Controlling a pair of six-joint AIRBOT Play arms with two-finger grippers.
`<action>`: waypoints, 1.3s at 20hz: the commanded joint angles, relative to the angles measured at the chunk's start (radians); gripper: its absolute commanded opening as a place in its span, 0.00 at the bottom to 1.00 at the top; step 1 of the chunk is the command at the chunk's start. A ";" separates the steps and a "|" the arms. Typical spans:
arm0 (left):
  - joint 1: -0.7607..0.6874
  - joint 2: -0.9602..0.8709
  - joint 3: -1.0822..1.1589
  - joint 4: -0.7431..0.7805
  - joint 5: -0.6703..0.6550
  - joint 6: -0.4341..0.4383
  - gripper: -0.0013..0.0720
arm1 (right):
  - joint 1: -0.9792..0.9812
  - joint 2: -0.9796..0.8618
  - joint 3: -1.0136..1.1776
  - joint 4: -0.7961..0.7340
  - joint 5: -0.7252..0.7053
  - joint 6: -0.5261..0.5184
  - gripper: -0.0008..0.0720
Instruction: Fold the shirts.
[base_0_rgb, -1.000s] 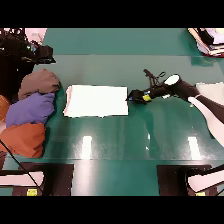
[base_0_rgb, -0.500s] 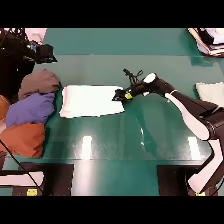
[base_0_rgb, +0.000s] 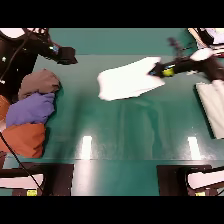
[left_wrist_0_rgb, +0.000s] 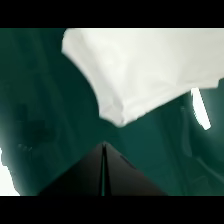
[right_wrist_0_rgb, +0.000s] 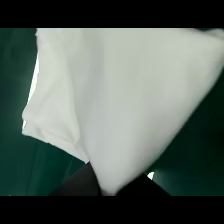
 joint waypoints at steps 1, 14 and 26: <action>-0.077 0.000 0.000 0.000 0.022 0.001 0.05 | -0.275 0.121 0.002 -0.110 0.065 0.011 0.04; -0.175 0.000 0.000 -0.003 0.134 -0.007 0.05 | -0.809 0.134 0.037 -0.066 0.036 0.009 0.04; -0.175 0.000 0.000 0.020 0.123 -0.006 0.05 | -0.856 0.204 0.222 -0.030 0.264 0.045 0.04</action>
